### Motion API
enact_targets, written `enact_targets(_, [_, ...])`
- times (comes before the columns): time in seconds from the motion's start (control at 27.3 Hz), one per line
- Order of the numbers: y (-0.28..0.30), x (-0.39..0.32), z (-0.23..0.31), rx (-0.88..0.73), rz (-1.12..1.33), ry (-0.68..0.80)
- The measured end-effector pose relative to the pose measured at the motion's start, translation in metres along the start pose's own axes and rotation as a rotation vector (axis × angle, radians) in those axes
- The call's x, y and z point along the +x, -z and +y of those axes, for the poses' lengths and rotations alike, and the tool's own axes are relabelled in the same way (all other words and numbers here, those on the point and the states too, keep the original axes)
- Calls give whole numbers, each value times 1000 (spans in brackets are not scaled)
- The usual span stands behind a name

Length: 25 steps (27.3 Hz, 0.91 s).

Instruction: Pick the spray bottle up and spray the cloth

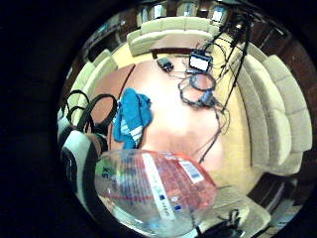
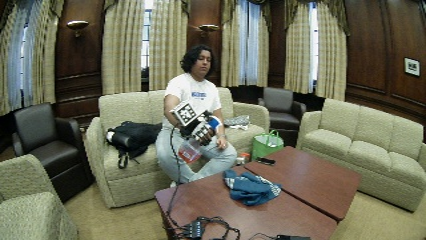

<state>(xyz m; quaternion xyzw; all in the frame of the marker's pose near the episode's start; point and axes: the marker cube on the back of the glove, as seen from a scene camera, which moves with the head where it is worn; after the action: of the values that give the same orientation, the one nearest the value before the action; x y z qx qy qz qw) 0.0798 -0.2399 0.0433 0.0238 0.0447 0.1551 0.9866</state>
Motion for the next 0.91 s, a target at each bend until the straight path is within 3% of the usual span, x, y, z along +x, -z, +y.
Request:
enact_targets(0.26, [-45, -24, -34, -224, 211, 115])
enact_targets(0.48, [-115, -54, -29, -339, 386, 180])
enact_targets(0.91, [-229, -74, -24, -595, 629, 181])
